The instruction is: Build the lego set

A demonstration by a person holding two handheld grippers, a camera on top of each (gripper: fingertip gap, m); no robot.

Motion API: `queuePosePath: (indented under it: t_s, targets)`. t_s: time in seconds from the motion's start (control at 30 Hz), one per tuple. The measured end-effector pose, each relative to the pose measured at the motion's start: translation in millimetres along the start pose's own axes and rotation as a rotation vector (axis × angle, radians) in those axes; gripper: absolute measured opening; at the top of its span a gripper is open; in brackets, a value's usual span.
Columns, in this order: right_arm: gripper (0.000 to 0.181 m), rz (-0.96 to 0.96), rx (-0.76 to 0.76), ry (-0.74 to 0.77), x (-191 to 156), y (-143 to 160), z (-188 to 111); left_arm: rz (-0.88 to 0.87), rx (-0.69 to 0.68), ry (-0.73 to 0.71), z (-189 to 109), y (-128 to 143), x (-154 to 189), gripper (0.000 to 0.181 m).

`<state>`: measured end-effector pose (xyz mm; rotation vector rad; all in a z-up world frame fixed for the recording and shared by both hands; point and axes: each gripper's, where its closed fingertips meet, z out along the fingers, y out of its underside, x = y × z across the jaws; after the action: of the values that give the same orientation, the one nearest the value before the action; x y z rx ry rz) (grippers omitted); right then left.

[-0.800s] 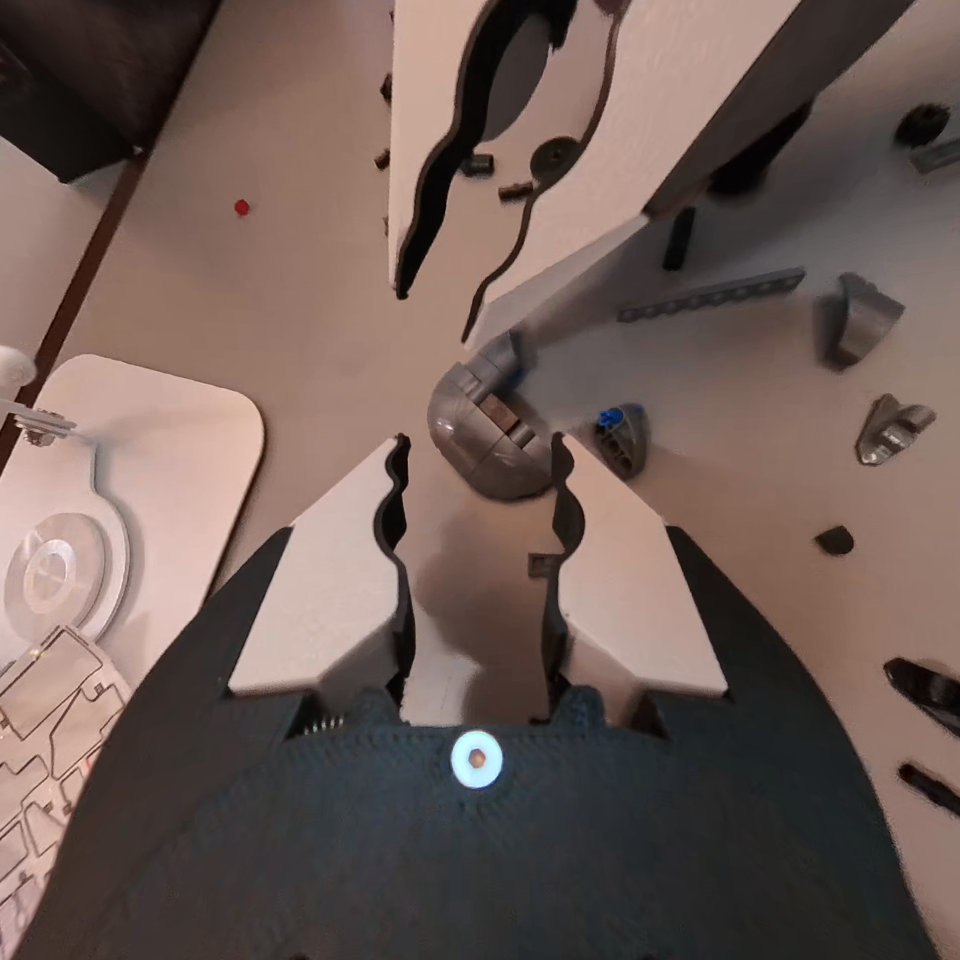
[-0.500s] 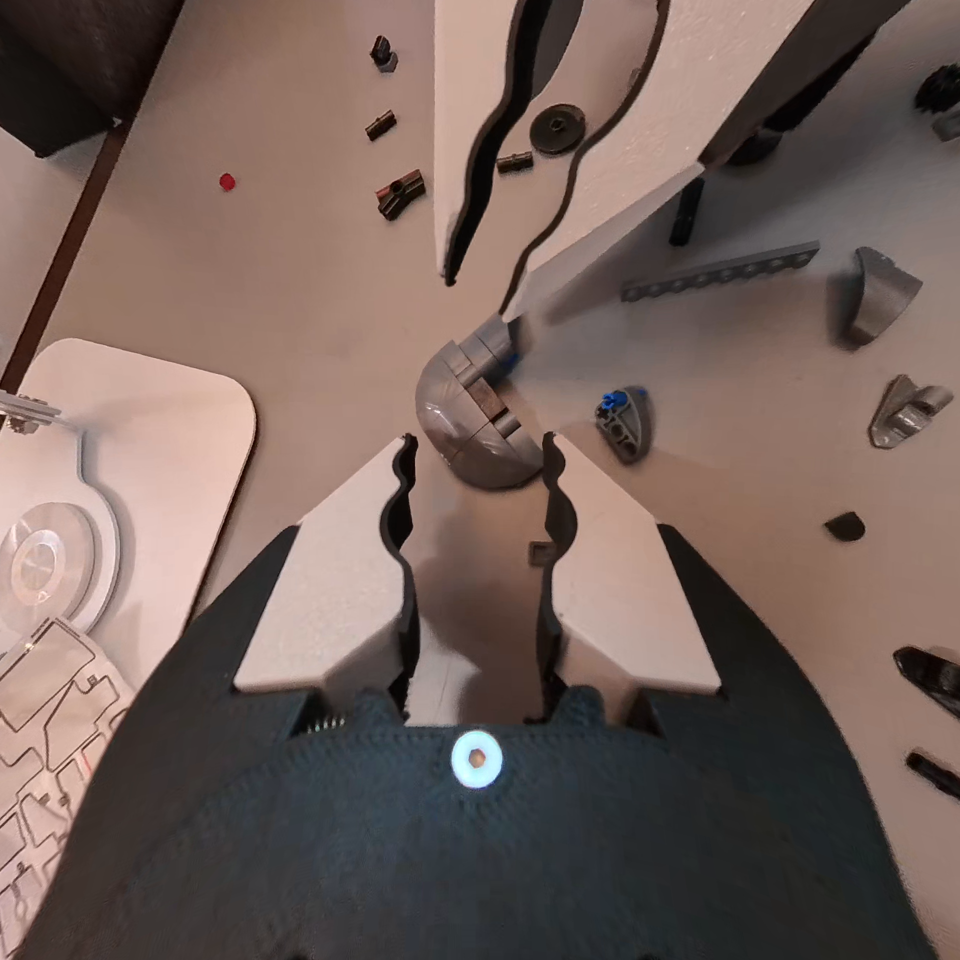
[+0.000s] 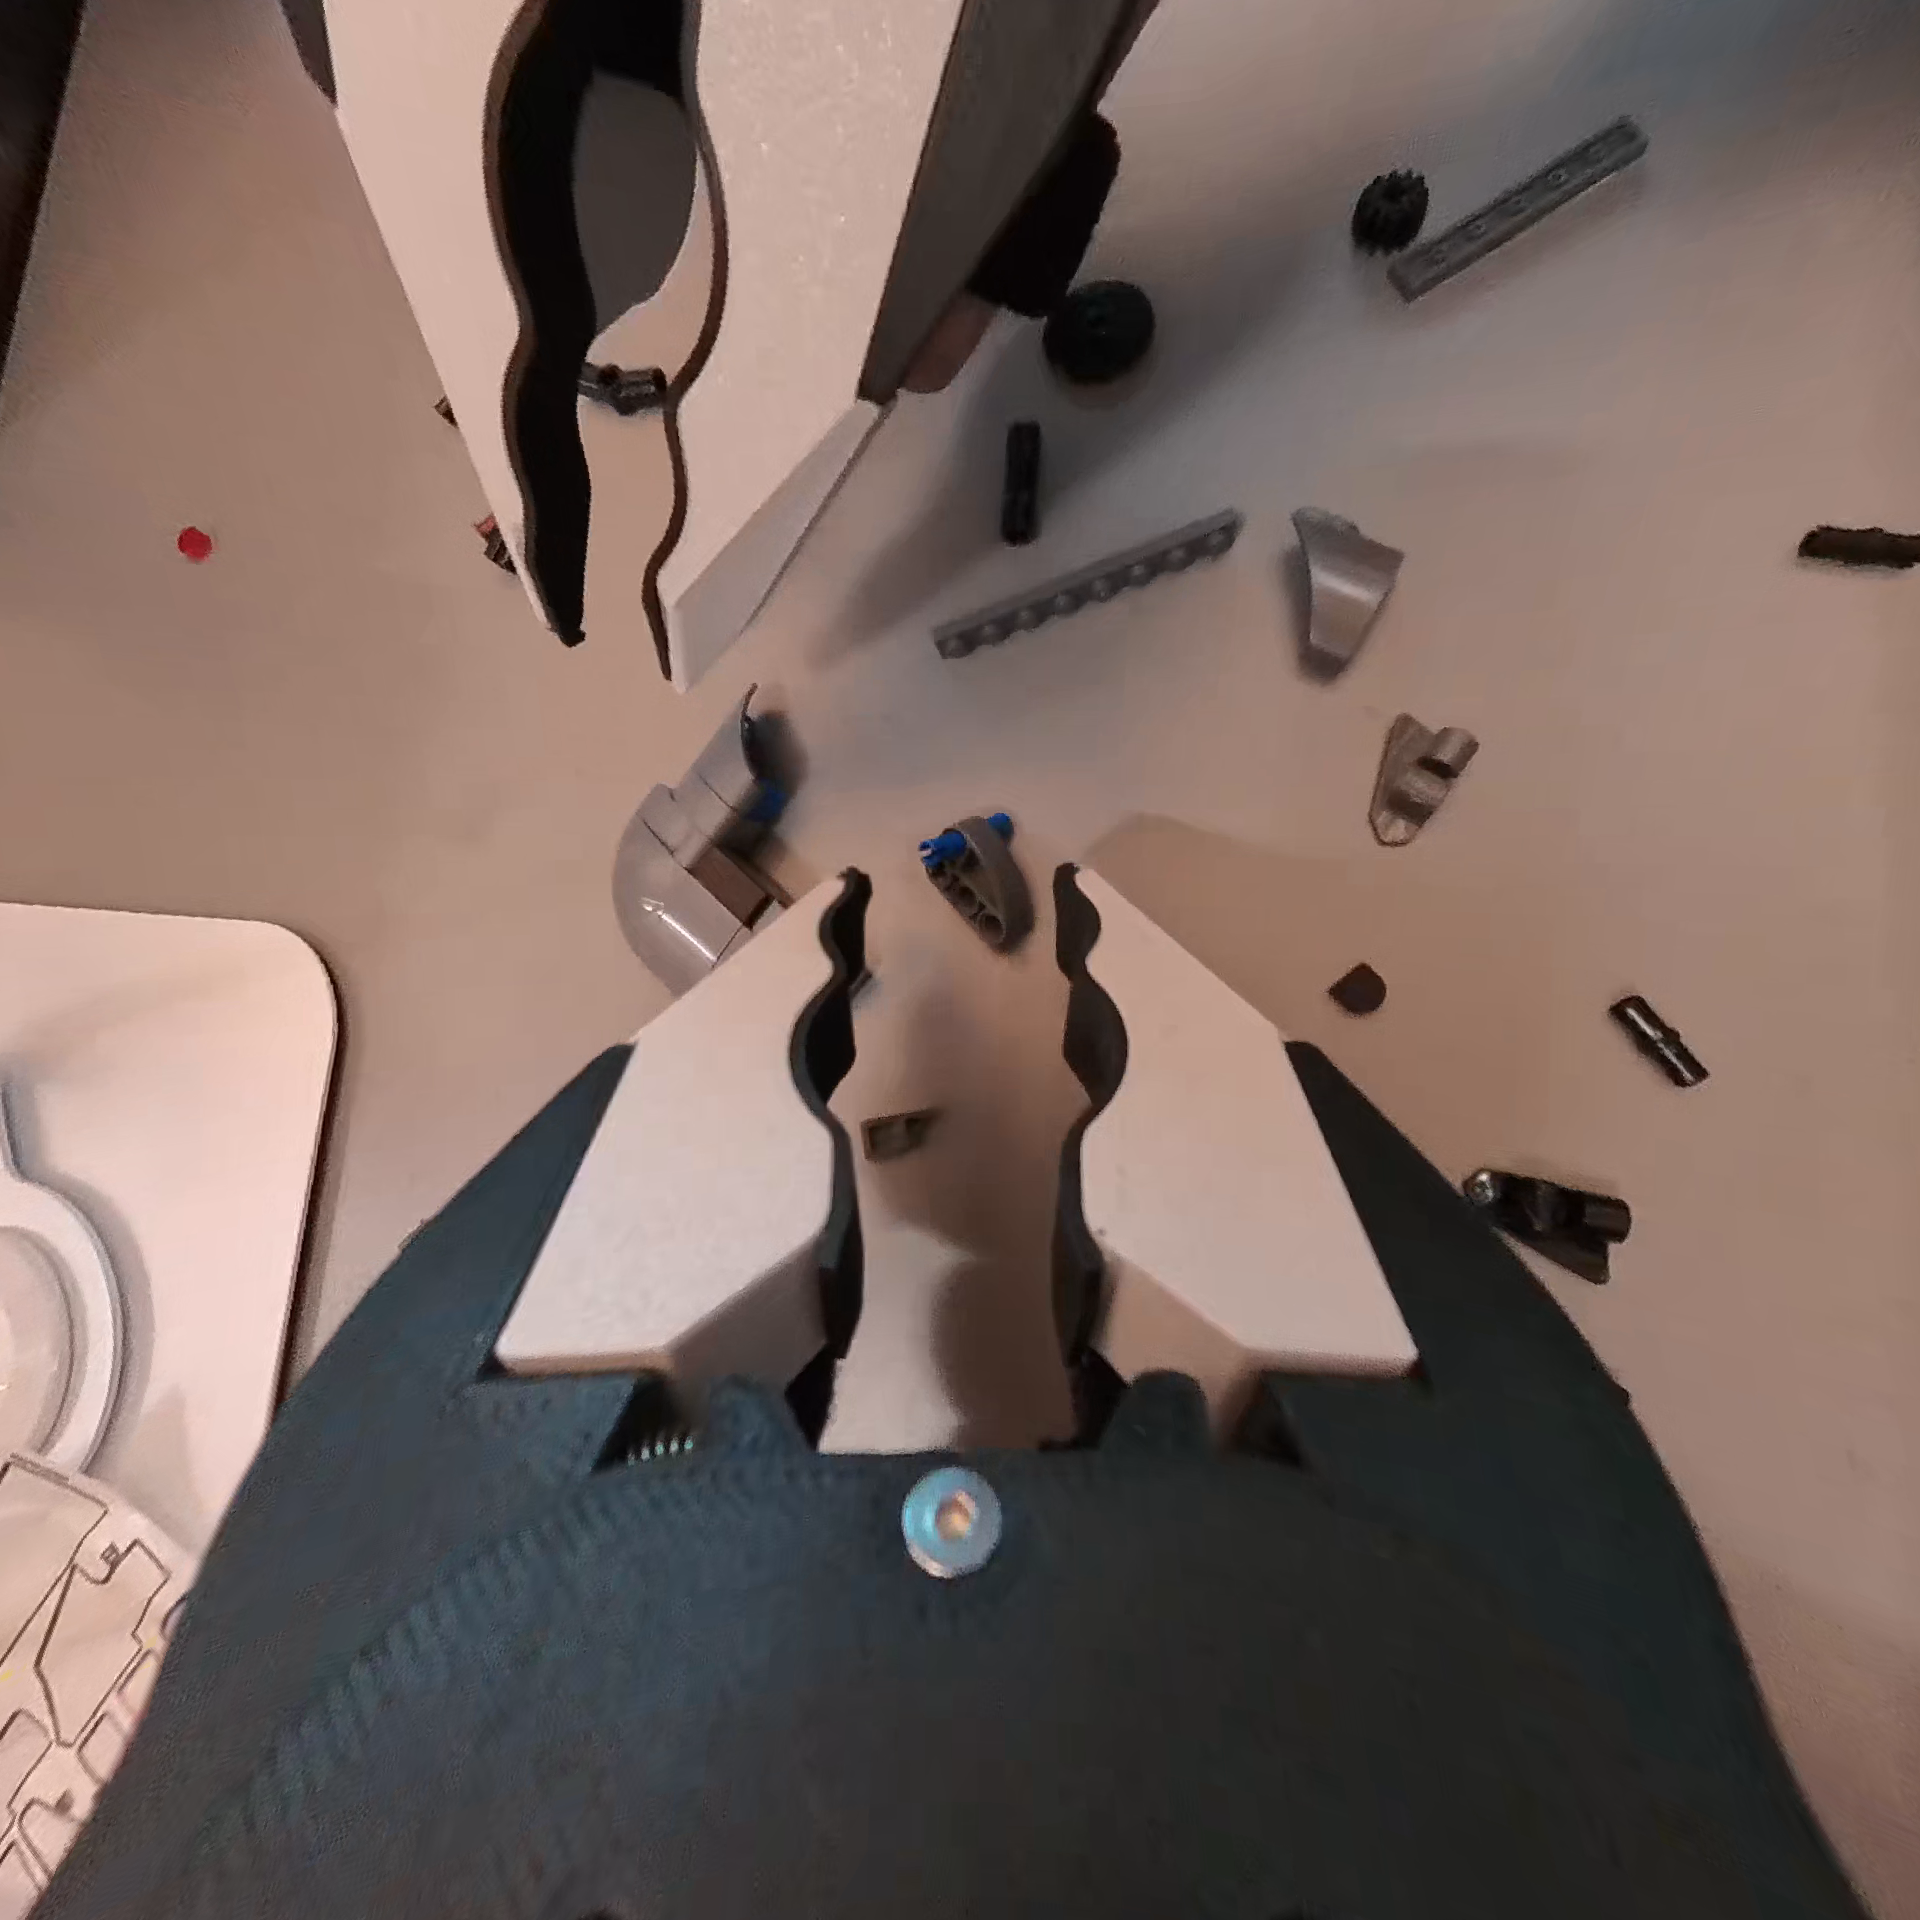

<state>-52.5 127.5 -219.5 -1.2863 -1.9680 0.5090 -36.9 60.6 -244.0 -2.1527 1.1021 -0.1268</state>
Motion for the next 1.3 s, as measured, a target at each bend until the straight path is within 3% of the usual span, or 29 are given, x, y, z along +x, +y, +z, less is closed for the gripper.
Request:
queuePosePath:
  t_s: [0.3,0.6,0.9,1.3]
  targets:
    - [0.015,0.010,-0.002,0.014,4,2,-2,0.003,-0.048,0.007,12,6,3,0.013]
    - [0.014,0.009,0.005,0.012,4,1,-5,-0.042,-0.026,-0.001,12,7,-3,0.011]
    - [0.015,0.040,0.072,-0.018,3,-9,-13,-0.231,0.136,0.014,-3,-7,-20,0.011]
    - [0.019,-0.009,0.122,-0.183,-30,-20,-17,-0.372,0.303,0.004,-21,-22,-38,0.011]
